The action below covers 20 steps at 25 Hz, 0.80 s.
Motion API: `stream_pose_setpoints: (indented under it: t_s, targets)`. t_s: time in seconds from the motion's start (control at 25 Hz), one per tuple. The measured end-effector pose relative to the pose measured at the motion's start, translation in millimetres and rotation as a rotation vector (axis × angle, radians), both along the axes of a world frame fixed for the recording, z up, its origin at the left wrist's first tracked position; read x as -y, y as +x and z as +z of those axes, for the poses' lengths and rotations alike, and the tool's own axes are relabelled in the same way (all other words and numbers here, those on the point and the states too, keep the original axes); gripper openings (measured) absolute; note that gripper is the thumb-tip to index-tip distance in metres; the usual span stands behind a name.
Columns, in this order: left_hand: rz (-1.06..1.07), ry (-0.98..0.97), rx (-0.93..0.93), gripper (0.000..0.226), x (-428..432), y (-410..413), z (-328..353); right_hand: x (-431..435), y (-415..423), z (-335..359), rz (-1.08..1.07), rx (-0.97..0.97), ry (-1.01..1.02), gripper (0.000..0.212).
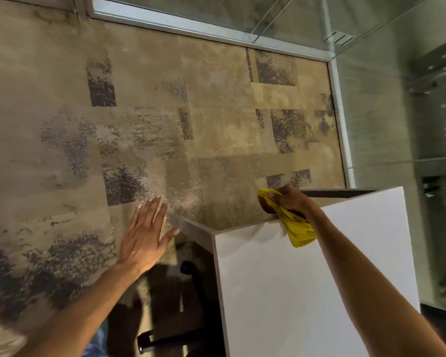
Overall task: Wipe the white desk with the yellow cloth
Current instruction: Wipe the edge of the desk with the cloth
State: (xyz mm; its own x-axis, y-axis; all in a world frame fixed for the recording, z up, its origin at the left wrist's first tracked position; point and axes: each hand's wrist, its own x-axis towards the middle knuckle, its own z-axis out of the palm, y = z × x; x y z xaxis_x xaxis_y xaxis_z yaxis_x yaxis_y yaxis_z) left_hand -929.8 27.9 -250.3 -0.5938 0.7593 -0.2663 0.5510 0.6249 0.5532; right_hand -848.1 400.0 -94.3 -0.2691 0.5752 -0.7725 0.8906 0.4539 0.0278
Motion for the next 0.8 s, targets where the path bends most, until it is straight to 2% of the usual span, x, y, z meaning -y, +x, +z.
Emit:
stream_pose_setpoints:
  t_s: [0.36, 0.64, 0.8]
  targets:
    - [-0.025, 0.017, 0.005, 0.083, -14.1, 9.2, 2.8, 36.6, -0.6, -7.7, 0.032, 0.012, 0.029, 0.042]
    - [-0.011, 0.027, 0.010, 0.080, -10.2, 8.4, 11.2, 89.3, -19.6, -12.8, 0.017, -0.032, -0.038, 0.031]
    - [0.022, 0.032, 0.024, 0.079, -4.0, 3.3, 12.1, 119.3, -31.7, -19.3, 0.035, -0.035, -0.070, 0.033]
